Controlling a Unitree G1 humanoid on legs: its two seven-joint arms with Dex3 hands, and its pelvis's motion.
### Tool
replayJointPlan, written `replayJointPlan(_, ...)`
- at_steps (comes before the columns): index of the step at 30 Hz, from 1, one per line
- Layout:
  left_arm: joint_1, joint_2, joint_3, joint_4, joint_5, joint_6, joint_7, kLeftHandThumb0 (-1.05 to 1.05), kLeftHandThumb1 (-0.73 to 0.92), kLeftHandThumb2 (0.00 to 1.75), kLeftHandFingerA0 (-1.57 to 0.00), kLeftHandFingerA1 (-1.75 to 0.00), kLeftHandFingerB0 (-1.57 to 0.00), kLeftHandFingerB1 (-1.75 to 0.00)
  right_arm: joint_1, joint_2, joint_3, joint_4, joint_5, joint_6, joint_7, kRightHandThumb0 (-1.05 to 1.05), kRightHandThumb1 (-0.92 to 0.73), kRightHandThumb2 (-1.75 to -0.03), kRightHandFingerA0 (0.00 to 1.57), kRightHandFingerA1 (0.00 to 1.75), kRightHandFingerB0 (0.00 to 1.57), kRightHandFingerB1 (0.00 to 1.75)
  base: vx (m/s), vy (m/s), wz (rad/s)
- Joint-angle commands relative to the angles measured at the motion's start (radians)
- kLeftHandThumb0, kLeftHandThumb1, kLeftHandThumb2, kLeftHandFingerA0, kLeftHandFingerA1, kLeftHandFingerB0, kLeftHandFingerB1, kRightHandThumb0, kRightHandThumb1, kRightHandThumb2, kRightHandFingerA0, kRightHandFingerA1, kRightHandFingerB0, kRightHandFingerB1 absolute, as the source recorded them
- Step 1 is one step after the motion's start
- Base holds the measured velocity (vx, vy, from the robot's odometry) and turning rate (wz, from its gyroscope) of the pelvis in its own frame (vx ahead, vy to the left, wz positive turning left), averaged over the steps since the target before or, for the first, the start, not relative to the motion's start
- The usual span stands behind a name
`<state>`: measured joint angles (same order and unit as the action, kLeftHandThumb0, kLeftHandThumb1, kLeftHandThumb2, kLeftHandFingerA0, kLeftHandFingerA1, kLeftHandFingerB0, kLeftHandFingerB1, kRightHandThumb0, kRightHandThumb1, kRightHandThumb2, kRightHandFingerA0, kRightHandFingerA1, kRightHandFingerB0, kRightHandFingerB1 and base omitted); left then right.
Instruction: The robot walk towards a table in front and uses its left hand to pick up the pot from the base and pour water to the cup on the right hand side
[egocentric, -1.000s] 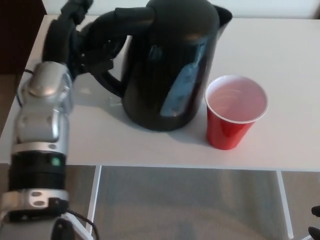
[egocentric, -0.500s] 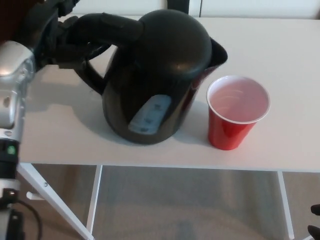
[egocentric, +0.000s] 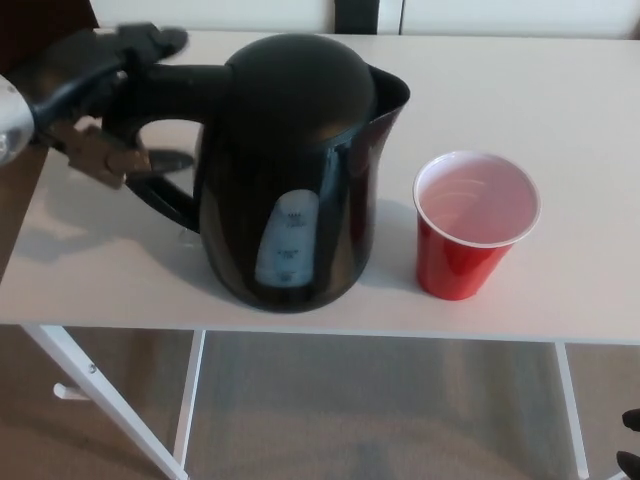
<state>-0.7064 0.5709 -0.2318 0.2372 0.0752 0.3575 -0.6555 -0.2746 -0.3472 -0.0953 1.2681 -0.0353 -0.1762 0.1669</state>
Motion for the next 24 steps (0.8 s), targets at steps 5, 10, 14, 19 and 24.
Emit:
replayJointPlan(5,0.002,0.028,-0.078,0.009,0.06,-0.066,-0.08,-0.6,0.38,0.74,0.0,-0.15,0.0,-0.07,-0.027,-0.024,-0.009,0.007,-0.002,0.019,0.005,-0.28,-0.24,-0.85,0.57,0.79,0.53,0.72,0.0,0.0,0.0)
replayJointPlan(10,-0.014,0.038,-0.095,0.021,0.067,-0.057,-0.113,-0.61,0.37,0.75,0.0,-0.15,0.0,-0.07,-0.023,-0.025,-0.007,0.007,-0.006,0.013,-0.002,-0.31,-0.24,-0.82,0.6,0.79,0.53,0.72,0.0,0.0,0.0)
replayJointPlan(14,-0.011,0.057,-0.087,0.006,0.071,-0.054,-0.121,-0.76,0.41,0.77,0.0,0.0,0.0,0.0,-0.021,-0.025,-0.009,0.006,-0.003,0.012,0.003,-0.3,-0.23,-0.84,0.59,0.79,0.52,0.71,0.0,0.0,0.0)
replayJointPlan(19,0.001,0.083,-0.035,-0.002,0.059,-0.091,-0.092,-0.82,0.51,0.56,0.0,0.0,0.0,0.0,-0.028,-0.031,-0.009,0.008,-0.003,0.014,0.009,-0.31,-0.22,-0.83,0.59,0.79,0.53,0.72,0.0,0.0,0.0)
replayJointPlan(24,-0.011,0.092,0.041,0.037,0.018,-0.113,-0.102,-0.93,0.5,0.59,0.0,0.0,0.0,0.0,-0.025,-0.029,-0.015,0.01,0.003,0.012,0.013,-0.31,-0.21,-0.84,0.61,0.81,0.54,0.73,0.0,0.0,0.0)
